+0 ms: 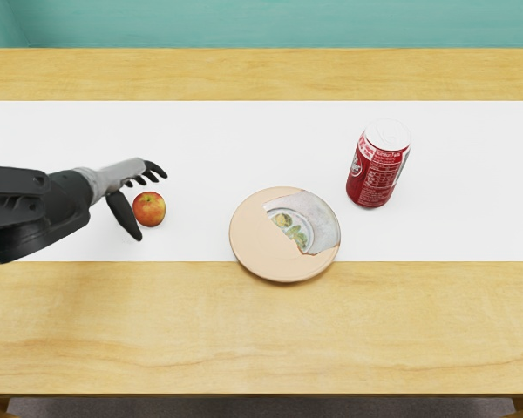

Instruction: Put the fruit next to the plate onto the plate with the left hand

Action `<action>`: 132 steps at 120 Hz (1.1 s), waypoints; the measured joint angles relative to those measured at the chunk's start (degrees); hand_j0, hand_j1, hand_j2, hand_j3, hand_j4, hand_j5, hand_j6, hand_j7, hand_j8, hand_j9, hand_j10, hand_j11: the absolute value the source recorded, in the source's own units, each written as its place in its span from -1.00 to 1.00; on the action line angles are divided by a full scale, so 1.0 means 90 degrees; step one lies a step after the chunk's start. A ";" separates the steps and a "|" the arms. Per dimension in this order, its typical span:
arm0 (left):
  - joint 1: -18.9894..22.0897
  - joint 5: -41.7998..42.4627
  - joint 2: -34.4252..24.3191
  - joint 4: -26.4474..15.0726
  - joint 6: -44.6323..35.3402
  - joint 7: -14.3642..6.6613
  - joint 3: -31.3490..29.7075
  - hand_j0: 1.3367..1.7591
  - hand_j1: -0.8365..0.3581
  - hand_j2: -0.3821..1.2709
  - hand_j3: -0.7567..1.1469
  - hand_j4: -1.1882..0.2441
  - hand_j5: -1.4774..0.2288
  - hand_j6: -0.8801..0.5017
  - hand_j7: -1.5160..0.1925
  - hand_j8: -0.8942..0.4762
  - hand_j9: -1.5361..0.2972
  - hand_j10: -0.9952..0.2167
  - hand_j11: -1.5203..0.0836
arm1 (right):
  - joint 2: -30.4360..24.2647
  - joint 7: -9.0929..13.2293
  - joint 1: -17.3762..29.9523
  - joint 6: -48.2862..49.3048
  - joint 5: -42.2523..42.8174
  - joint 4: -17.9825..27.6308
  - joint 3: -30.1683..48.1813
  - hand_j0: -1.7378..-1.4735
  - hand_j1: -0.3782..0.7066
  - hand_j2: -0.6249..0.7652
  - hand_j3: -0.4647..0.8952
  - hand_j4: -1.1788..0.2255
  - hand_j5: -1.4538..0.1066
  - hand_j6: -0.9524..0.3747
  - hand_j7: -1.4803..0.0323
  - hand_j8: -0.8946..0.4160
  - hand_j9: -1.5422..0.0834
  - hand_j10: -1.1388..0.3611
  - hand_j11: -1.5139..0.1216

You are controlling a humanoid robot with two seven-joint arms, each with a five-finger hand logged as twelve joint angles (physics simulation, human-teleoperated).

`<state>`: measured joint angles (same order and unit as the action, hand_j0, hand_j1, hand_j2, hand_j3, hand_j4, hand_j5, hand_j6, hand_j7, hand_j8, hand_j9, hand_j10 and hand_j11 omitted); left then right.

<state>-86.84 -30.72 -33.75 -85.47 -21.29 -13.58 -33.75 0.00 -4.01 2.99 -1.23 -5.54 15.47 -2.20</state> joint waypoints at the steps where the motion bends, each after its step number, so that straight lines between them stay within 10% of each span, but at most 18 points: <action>1: 0.0000 0.0000 0.0013 0.0010 -0.0019 0.0000 -0.0008 0.52 0.48 -0.47 -0.20 0.30 0.35 -0.10 0.39 -0.07 0.32 0.22 0.49 | 0.0000 0.0000 0.0000 0.0001 0.0000 0.0000 0.0000 -0.40 -0.87 -0.11 -0.32 0.63 0.81 0.39 0.90 0.32 0.84 0.47 0.80; 49: 0.0035 -0.0022 0.0745 0.0471 -0.0222 0.0002 -0.0349 0.51 0.01 -0.37 -0.20 -0.02 -0.04 -0.43 0.00 -0.41 -0.04 -0.16 0.07 | 0.0000 -0.0001 0.0000 0.0001 0.0000 0.0000 0.0000 -0.40 -0.87 -0.11 -0.32 0.63 0.81 0.39 0.90 0.32 0.85 0.47 0.80; 132: -0.0538 0.0013 0.0955 0.0449 -0.0176 -0.0352 -0.0509 0.49 -0.07 -0.08 -0.20 -0.32 -0.43 -0.39 -0.35 -0.24 -0.38 -0.28 -0.32 | 0.0000 -0.0001 0.0000 0.0001 0.0000 0.0000 0.0000 -0.40 -0.87 -0.11 -0.32 0.63 0.81 0.39 0.90 0.32 0.85 0.48 0.80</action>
<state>-91.68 -30.60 -25.16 -81.43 -22.87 -16.75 -38.34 0.00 -4.02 2.99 -1.22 -5.54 15.47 -2.20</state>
